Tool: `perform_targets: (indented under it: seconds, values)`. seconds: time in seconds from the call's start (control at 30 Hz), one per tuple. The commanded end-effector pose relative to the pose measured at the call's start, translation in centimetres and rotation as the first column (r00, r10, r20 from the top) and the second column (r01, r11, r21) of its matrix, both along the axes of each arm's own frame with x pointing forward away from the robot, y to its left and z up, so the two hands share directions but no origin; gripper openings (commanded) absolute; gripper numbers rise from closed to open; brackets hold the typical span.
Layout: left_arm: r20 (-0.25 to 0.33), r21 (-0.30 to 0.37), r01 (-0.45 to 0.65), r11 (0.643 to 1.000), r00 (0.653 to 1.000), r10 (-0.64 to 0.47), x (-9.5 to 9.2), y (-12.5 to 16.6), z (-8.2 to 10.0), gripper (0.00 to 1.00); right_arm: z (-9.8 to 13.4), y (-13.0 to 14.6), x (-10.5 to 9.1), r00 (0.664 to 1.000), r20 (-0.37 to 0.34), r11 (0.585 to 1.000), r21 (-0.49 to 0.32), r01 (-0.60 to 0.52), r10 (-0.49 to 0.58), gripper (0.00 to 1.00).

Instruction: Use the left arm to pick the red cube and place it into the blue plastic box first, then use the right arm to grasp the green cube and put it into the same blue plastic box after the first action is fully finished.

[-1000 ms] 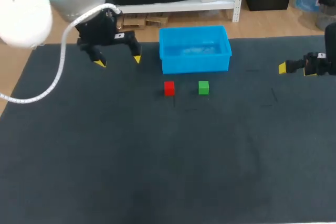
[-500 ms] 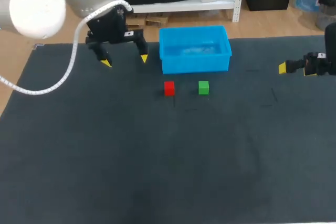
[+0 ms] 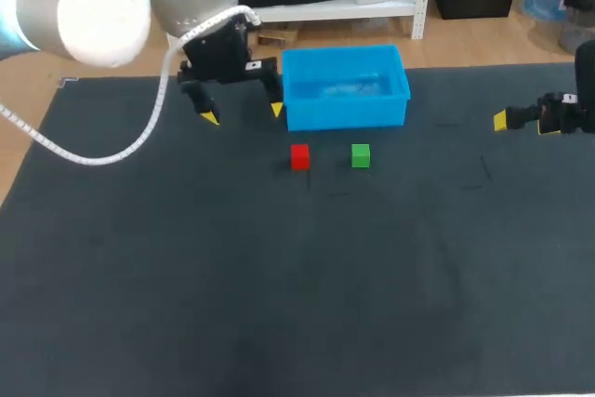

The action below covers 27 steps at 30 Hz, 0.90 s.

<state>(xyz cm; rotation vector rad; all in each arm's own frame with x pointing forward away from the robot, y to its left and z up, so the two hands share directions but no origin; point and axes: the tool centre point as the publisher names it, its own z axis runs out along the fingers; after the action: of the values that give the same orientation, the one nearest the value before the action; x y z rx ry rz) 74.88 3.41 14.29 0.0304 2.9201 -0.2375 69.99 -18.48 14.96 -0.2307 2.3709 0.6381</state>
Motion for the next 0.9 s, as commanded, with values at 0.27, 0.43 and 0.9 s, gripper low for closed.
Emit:
perform_targets:
  seconds: [0.27,0.43,0.9]
  values:
    - [-0.031,0.041,-0.014,0.999,0.999,0.015,1.5,-1.0,-0.2,1.00,0.0,0.0,0.0,1.000,-0.001,1.000,-0.002,0.001,-0.001,1.00]
    - [-0.043,0.052,-0.023,0.998,0.999,0.025,2.1,-1.3,-0.1,1.00,0.0,0.0,0.0,1.000,-0.001,1.000,-0.002,0.001,-0.001,1.00]
    - [-0.069,0.084,-0.008,0.996,0.998,0.014,3.2,-2.4,-0.7,1.00,0.0,0.0,0.0,1.000,-0.001,1.000,-0.002,0.001,-0.001,1.00]
